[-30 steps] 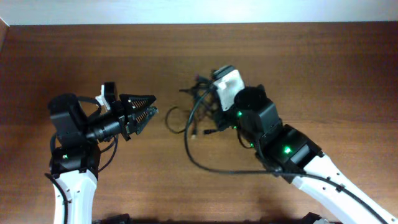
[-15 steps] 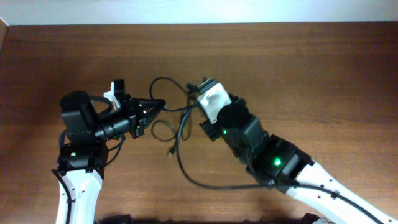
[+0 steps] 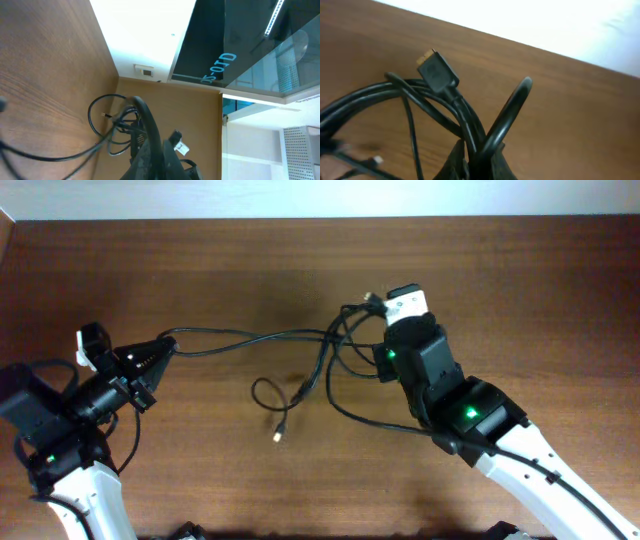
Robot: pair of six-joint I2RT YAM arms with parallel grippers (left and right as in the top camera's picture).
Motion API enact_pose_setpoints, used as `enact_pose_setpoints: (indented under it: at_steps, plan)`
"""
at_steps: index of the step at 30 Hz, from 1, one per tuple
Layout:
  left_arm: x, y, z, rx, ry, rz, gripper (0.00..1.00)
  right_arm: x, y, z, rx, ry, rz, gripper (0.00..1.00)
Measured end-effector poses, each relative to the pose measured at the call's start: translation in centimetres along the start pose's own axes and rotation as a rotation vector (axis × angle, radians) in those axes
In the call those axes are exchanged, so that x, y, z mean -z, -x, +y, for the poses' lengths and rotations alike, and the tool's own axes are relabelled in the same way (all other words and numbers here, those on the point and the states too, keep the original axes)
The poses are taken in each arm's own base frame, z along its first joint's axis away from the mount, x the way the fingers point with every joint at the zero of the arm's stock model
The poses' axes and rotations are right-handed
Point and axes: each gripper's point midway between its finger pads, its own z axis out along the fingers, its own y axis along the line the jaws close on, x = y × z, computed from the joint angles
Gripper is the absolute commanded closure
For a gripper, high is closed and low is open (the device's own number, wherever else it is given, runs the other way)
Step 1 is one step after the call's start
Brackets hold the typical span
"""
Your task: Untangle cables
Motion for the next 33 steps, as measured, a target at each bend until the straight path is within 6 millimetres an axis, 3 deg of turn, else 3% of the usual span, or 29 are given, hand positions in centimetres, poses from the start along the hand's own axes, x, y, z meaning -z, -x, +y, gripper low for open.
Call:
enact_pose_setpoints:
  at_steps: [3, 5, 6, 7, 8, 9, 10, 13, 15, 17, 20, 24, 26, 28, 31, 33]
  plan:
    - [-0.2, -0.7, -0.1, 0.004, -0.007, 0.04, 1.0, 0.1, -2.1, -4.3, -0.113, -0.185, 0.081, 0.96]
    - [-0.1, -0.4, -0.1, -0.001, -0.005, 0.025, 0.99, 0.1, -3.8, -9.6, -0.202, -0.364, 0.135, 0.95]
    - [-0.1, -0.4, -0.1, 0.0, -0.004, 0.021, 0.91, 0.1, -4.2, -11.2, -0.25, -0.409, 0.146, 0.95]
    - [-0.1, -0.3, -0.1, 0.0, -0.003, 0.017, 0.65, 0.0, -4.4, -11.6, -0.273, -0.413, 0.155, 0.95]
    - [-0.1, -0.2, 0.0, 0.004, -0.002, 0.011, 0.08, -0.1, -4.6, -11.4, -0.288, -0.391, 0.165, 0.95]
    - [0.2, 0.4, 0.0, -0.001, 0.003, -0.022, 0.01, -0.3, -4.7, -11.1, -0.291, -0.369, 0.171, 0.96]
    - [0.3, 0.6, 0.1, -0.001, 0.004, -0.034, 0.01, -0.5, -4.4, -10.4, -0.285, -0.333, 0.166, 0.96]
    - [0.3, 0.6, 0.1, -0.022, 0.005, -0.034, 0.01, -1.3, -1.7, -5.8, -0.208, -0.123, 0.09, 0.96]
    - [-0.3, 0.1, 0.1, -0.037, 0.007, -0.008, 0.01, -0.4, 0.5, 1.0, -0.086, 0.15, 0.013, 0.96]
    - [-1.9, -1.6, 0.2, -0.055, 0.014, 0.074, 0.0, 1.2, 0.8, 5.9, 0.019, 0.336, -0.017, 0.96]
    - [-3.9, -4.0, 0.4, -0.115, 0.02, 0.177, 0.04, 3.8, 1.1, 11.0, 0.148, 0.512, -0.078, 0.96]
    - [-6.6, -8.2, 0.8, -0.264, 0.01, 0.344, 0.02, 5.2, 2.9, 13.0, 0.166, 0.577, -0.172, 0.95]
    - [-8.0, -11.5, 1.1, -0.353, -0.009, 0.462, 0.09, 5.7, 4.6, 13.3, 0.131, 0.589, -0.239, 0.96]
    - [-8.5, -13.1, 1.3, -0.448, -0.037, 0.522, 0.16, 6.1, 4.9, 13.6, 0.086, 0.621, -0.236, 0.96]
    - [-8.6, -13.1, 1.3, -0.539, -0.058, 0.519, 0.31, 6.8, 4.6, 14.7, 0.074, 0.699, -0.221, 0.96]
    - [-8.7, -13.0, 1.3, -0.568, -0.062, 0.513, 0.2, 7.0, 4.5, 14.9, 0.074, 0.716, -0.218, 0.96]
